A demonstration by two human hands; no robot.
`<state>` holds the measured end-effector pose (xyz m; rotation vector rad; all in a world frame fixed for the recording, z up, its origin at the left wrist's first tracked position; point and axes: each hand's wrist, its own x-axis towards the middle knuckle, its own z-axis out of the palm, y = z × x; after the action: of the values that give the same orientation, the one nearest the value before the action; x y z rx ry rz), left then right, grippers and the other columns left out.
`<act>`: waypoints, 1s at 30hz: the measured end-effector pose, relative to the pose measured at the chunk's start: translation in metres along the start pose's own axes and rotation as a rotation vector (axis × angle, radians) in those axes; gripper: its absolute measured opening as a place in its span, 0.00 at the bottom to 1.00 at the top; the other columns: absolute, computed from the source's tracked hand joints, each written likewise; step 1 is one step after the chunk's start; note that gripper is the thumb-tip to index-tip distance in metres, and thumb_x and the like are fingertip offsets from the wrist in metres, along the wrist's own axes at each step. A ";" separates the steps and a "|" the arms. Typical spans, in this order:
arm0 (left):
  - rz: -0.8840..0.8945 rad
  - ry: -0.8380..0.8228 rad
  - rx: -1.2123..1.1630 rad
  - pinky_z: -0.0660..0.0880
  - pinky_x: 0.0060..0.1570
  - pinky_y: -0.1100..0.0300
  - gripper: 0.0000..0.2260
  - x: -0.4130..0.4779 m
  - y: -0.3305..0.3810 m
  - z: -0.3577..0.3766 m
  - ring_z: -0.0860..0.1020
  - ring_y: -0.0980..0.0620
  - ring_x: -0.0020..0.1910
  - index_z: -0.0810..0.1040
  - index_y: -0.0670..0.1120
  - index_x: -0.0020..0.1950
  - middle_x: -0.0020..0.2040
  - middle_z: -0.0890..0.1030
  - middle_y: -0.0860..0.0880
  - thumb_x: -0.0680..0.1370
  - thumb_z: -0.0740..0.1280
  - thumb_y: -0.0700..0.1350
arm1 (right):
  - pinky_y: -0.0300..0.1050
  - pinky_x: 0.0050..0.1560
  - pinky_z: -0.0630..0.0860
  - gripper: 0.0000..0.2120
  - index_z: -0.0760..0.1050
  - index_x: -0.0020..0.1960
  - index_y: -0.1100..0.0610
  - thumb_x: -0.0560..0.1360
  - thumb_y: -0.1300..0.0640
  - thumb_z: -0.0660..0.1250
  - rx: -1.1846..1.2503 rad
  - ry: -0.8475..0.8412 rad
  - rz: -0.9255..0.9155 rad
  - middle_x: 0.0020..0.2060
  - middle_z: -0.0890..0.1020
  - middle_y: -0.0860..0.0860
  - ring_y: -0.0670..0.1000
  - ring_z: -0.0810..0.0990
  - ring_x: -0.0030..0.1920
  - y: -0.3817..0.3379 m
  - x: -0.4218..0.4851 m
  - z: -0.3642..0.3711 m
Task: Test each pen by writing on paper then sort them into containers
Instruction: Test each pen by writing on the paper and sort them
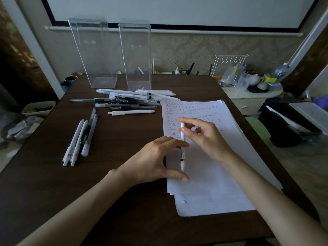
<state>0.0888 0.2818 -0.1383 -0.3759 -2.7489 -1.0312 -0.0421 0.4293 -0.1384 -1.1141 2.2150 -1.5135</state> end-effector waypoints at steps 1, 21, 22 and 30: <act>0.002 0.015 0.018 0.69 0.59 0.67 0.30 0.000 0.000 0.000 0.71 0.62 0.59 0.72 0.51 0.65 0.59 0.76 0.55 0.66 0.72 0.61 | 0.32 0.45 0.70 0.13 0.77 0.60 0.45 0.77 0.55 0.66 -0.003 0.003 -0.001 0.46 0.80 0.45 0.41 0.76 0.46 0.000 0.000 0.000; -0.480 0.188 0.678 0.64 0.64 0.54 0.32 -0.080 -0.033 -0.059 0.69 0.49 0.66 0.71 0.51 0.68 0.65 0.73 0.49 0.74 0.48 0.67 | 0.43 0.66 0.61 0.17 0.71 0.67 0.59 0.79 0.62 0.59 -0.597 -0.132 -0.213 0.64 0.73 0.52 0.53 0.65 0.68 -0.036 0.080 0.062; -0.507 0.207 0.685 0.63 0.65 0.53 0.33 -0.082 -0.035 -0.058 0.68 0.49 0.67 0.71 0.52 0.68 0.67 0.71 0.48 0.73 0.46 0.68 | 0.43 0.67 0.60 0.17 0.71 0.67 0.59 0.79 0.64 0.58 -0.601 -0.138 -0.215 0.65 0.73 0.53 0.53 0.65 0.69 -0.039 0.090 0.071; -0.691 0.284 0.637 0.56 0.70 0.50 0.24 -0.087 -0.045 -0.055 0.58 0.50 0.73 0.68 0.52 0.70 0.73 0.63 0.49 0.78 0.54 0.61 | 0.48 0.63 0.65 0.15 0.73 0.64 0.58 0.80 0.55 0.60 -0.819 -0.199 -0.235 0.60 0.75 0.55 0.56 0.69 0.63 -0.039 0.124 0.128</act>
<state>0.1622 0.1974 -0.1473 0.7854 -2.7645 -0.2052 -0.0360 0.2468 -0.1337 -1.6913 2.6784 -0.4645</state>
